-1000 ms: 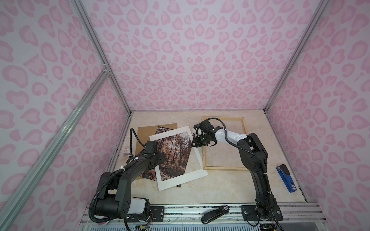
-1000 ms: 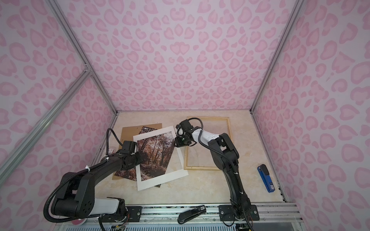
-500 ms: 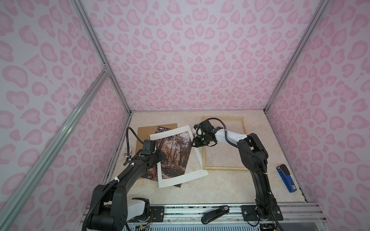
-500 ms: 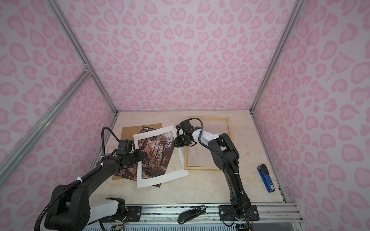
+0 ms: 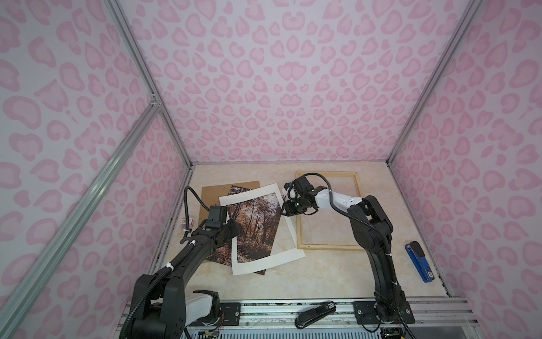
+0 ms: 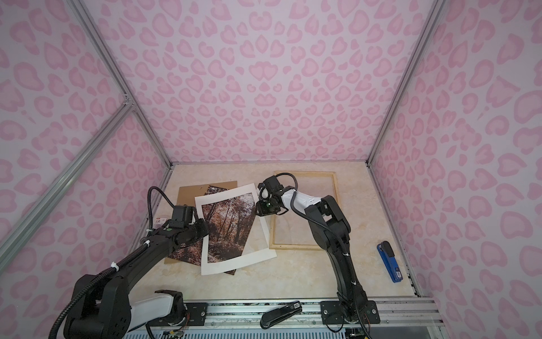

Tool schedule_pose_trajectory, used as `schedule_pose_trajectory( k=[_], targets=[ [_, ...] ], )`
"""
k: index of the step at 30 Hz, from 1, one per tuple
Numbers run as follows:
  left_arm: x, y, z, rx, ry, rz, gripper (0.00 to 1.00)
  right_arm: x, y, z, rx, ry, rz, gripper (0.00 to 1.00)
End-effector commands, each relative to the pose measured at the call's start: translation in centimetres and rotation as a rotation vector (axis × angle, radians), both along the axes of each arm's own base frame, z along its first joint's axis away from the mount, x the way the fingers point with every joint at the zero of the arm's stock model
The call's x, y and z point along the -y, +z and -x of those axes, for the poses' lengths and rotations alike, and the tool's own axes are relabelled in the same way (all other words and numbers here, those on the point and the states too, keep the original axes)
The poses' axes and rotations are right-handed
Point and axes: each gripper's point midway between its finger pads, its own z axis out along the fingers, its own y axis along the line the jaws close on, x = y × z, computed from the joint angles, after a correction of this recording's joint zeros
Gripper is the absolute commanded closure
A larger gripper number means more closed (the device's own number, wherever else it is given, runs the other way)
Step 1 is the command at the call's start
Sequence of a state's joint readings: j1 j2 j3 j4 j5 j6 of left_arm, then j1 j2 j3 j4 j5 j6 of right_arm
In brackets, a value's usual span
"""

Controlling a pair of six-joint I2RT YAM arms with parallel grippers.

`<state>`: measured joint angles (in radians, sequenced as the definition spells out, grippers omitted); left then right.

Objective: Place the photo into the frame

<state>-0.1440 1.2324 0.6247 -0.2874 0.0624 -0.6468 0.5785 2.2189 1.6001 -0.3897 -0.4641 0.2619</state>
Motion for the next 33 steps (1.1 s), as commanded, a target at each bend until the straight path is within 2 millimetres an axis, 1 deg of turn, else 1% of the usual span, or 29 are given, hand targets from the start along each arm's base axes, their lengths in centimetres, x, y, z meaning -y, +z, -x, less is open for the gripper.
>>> schedule_pose_trajectory(
  k=[1,2,3,6,12,17,19,26,29,33],
  targets=[
    [-0.4,-1.1,0.9,-0.049,0.02,-0.008,0.63,1.9,-2.3,1.7,-0.078,-0.026,0.1,0.52],
    [-0.5,-1.4,1.1,-0.055,0.026,-0.012,0.63,1.9,-2.2,1.7,-0.074,-0.025,0.099,0.52],
    [-0.5,-1.6,1.3,-0.062,0.03,-0.012,0.67,2.0,-2.1,1.7,-0.073,-0.025,0.099,0.52],
    [-0.6,-1.7,1.5,-0.056,0.038,-0.01,0.71,2.1,-1.9,1.6,-0.07,-0.025,0.101,0.52],
    [-0.8,-0.9,1.6,-0.031,0.036,-0.019,0.81,2.2,-1.8,1.6,-0.07,-0.029,0.099,0.52],
    [-1.0,-0.2,1.5,-0.01,0.029,-0.038,0.93,2.4,-1.5,1.4,-0.063,-0.032,0.09,0.52],
    [-1.0,0.2,1.5,-0.004,0.021,-0.043,0.96,2.5,-1.1,1.2,-0.062,-0.035,0.071,0.52],
    [-1.1,1.5,1.2,0.022,-0.002,-0.065,0.96,2.7,0.2,0.2,-0.08,-0.038,-0.043,0.51],
    [-1.2,2.3,1.0,0.04,-0.012,-0.074,0.96,2.3,0.4,0.0,-0.099,-0.023,-0.083,0.5],
    [-1.3,3.4,0.5,0.061,-0.024,-0.091,0.96,2.0,0.2,0.0,-0.113,-0.014,-0.095,0.5]
  ],
)
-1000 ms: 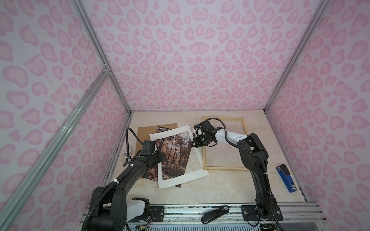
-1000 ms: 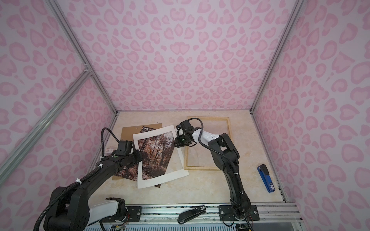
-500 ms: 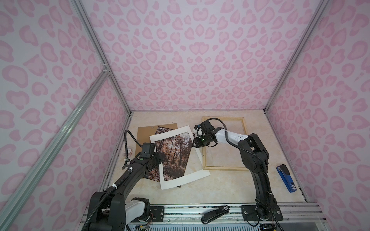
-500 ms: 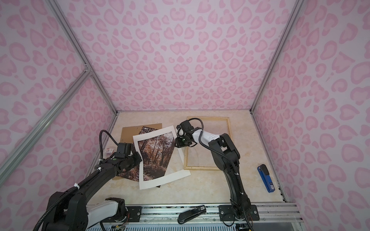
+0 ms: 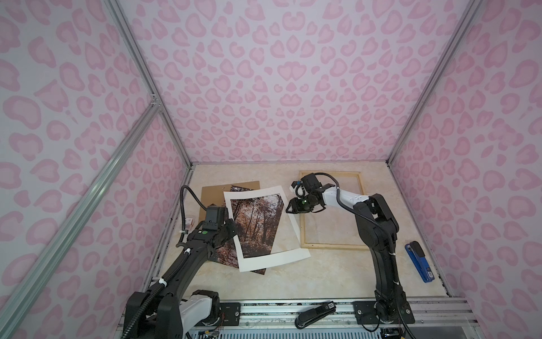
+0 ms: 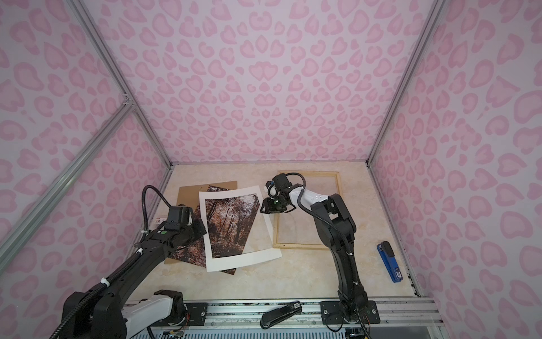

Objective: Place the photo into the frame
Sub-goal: 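Lift the white mat upright with the left gripper while the right gripper holds its edge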

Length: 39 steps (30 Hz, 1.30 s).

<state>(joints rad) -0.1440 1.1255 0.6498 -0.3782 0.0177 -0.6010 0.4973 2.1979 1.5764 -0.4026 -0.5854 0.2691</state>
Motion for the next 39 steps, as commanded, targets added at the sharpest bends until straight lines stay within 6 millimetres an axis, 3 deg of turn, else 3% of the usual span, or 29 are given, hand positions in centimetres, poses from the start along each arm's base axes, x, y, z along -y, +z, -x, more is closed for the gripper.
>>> schedule_pose_trajectory(
  k=[1,7,13,23,31,39],
  targets=[
    [-0.4,1.0,-0.2,0.013,-0.012,-0.037,0.96,-0.3,-0.7,0.7,-0.041,0.018,-0.014,0.51],
    [-0.3,2.4,-0.5,0.051,-0.006,-0.021,0.96,-0.6,0.1,0.7,-0.031,0.02,-0.039,0.51],
    [-0.3,5.0,-0.9,0.095,0.004,-0.01,0.96,-0.1,1.8,0.3,0.0,0.012,-0.054,0.5],
    [0.5,11.6,-2.7,0.24,-0.024,0.031,0.96,1.1,3.2,-0.1,0.025,-0.008,-0.055,0.5],
    [2.2,15.0,-4.3,0.286,-0.105,0.071,0.96,2.8,4.9,-1.2,0.055,-0.052,-0.069,0.5],
    [2.8,18.0,-5.1,0.327,-0.148,0.075,0.96,0.1,4.2,-0.8,0.03,-0.049,-0.132,0.5]
  ],
)
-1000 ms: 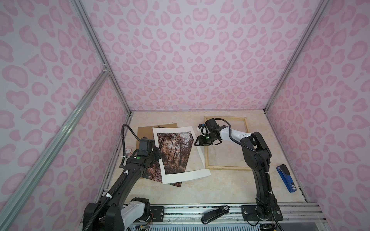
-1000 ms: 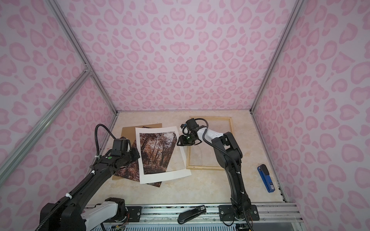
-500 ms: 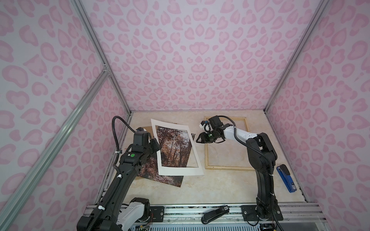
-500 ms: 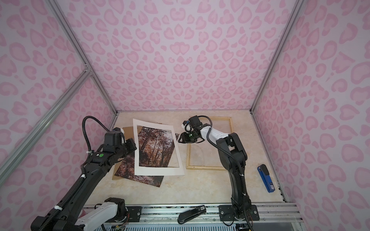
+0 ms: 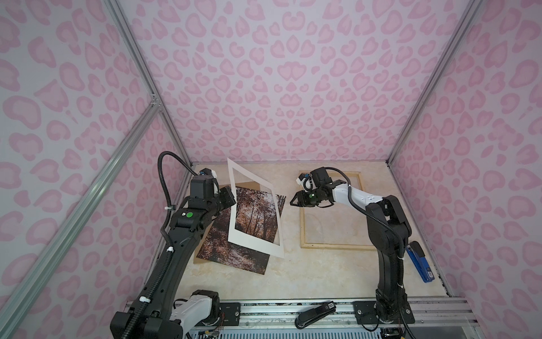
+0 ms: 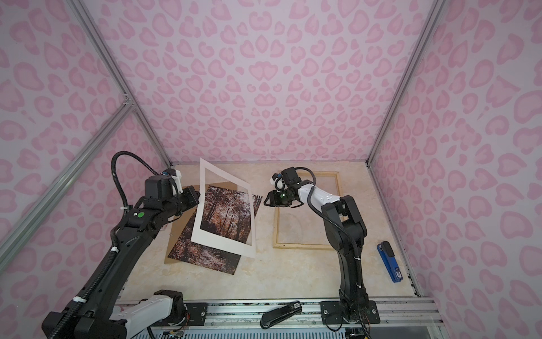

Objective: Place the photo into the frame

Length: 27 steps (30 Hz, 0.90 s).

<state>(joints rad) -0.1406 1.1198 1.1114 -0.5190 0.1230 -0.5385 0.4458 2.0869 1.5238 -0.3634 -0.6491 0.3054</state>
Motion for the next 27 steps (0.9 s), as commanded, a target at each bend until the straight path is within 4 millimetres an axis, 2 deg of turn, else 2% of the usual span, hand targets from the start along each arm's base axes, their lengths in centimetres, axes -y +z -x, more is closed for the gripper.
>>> schedule_pose_trajectory(
  k=[1,5,8,15,19,23,27],
  targets=[
    [0.4,0.9,-0.1,0.008,-0.037,-0.005,0.96,-1.7,-0.4,0.1,-0.01,-0.003,-0.04,0.5],
    [1.0,1.4,-0.3,0.012,-0.068,0.009,0.96,-3.4,-1.3,0.3,-0.041,-0.012,-0.075,0.47],
    [1.2,1.6,-0.3,0.015,-0.079,0.01,0.96,-4.7,-1.8,0.6,-0.061,-0.003,-0.102,0.4],
    [1.8,2.8,-0.4,0.05,-0.104,0.037,0.96,-7.0,-2.7,1.2,-0.078,0.0,-0.131,0.31],
    [1.9,2.8,-0.6,0.05,-0.104,0.05,0.96,-7.2,-3.6,1.3,-0.053,-0.041,-0.02,0.31],
    [2.1,2.6,-0.7,0.045,-0.108,0.062,0.96,-6.2,-4.0,0.8,0.009,-0.111,0.153,0.27],
    [2.1,2.4,-0.7,0.047,-0.102,0.064,0.96,-6.3,-3.8,0.7,0.035,-0.119,0.201,0.28]
  ],
)
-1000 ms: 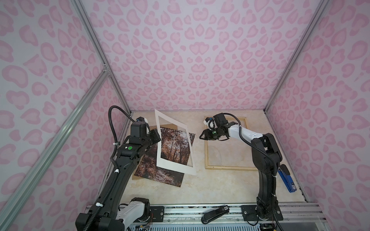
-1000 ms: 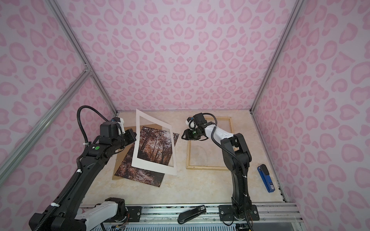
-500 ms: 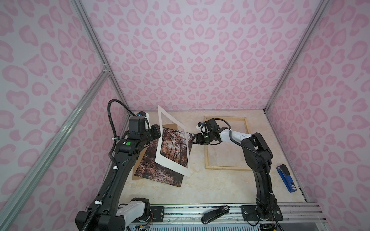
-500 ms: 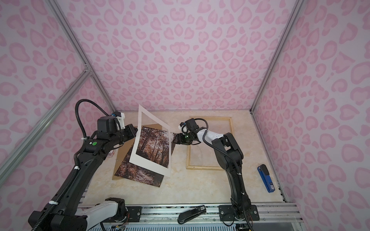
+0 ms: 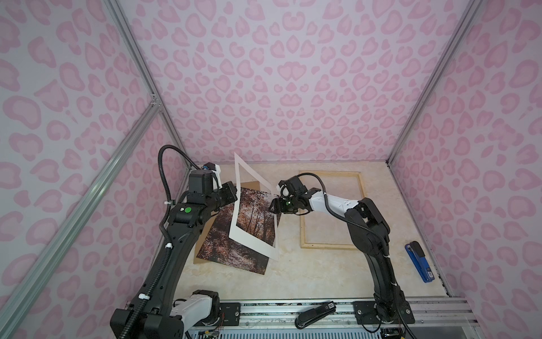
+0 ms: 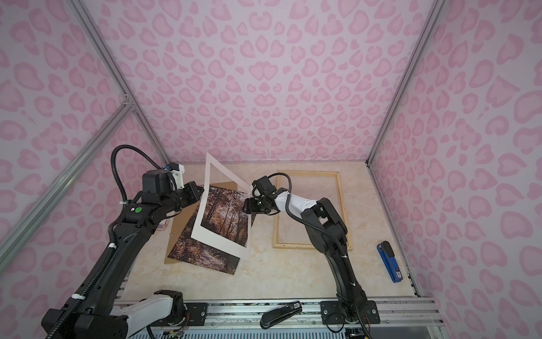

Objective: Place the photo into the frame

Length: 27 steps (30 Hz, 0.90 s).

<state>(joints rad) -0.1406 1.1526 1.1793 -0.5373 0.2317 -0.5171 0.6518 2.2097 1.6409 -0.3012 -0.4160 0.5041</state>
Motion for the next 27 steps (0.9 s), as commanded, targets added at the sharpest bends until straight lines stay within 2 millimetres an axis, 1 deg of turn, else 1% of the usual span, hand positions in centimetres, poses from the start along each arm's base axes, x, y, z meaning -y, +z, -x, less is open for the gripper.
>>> schedule_pose_trajectory(
  k=[1,5,7,9,11,13,15,18,20,23,27],
  targets=[
    [0.2,0.7,-0.5,0.032,0.0,0.021,0.96,1.6,-1.3,-0.4,0.005,-0.04,0.112,0.31],
    [0.6,1.1,-0.6,0.043,-0.006,0.041,0.96,1.1,-1.2,-0.3,0.017,-0.03,0.16,0.38],
    [0.7,1.0,-0.6,0.043,0.001,0.042,0.96,0.8,-0.9,-0.4,0.043,-0.042,0.212,0.39],
    [0.5,0.9,-0.6,0.045,0.025,0.031,0.96,1.0,-0.9,-0.6,0.068,-0.072,0.284,0.4],
    [0.1,0.9,-0.5,0.051,0.064,0.022,0.96,1.3,-0.2,-1.1,0.086,-0.112,0.315,0.42],
    [0.3,1.0,-0.4,0.067,0.084,0.028,0.96,1.4,-1.1,-1.4,0.089,-0.126,0.335,0.43],
    [0.3,1.0,-0.4,0.072,0.102,0.02,0.96,1.3,-1.3,-1.4,0.089,-0.125,0.362,0.45],
    [0.4,0.7,-0.5,0.065,0.111,0.015,0.96,1.8,-2.0,-1.5,0.093,-0.128,0.414,0.48],
    [0.6,0.6,-0.6,0.064,0.11,0.016,0.96,1.7,-2.2,-1.5,0.093,-0.122,0.413,0.51],
    [0.8,0.7,-0.6,0.067,0.107,0.016,0.96,1.4,-2.4,-1.4,0.098,-0.114,0.419,0.59],
    [1.1,0.8,-0.7,0.07,0.101,0.017,0.96,1.0,-2.3,-1.4,0.114,-0.1,0.449,0.63]
  ],
)
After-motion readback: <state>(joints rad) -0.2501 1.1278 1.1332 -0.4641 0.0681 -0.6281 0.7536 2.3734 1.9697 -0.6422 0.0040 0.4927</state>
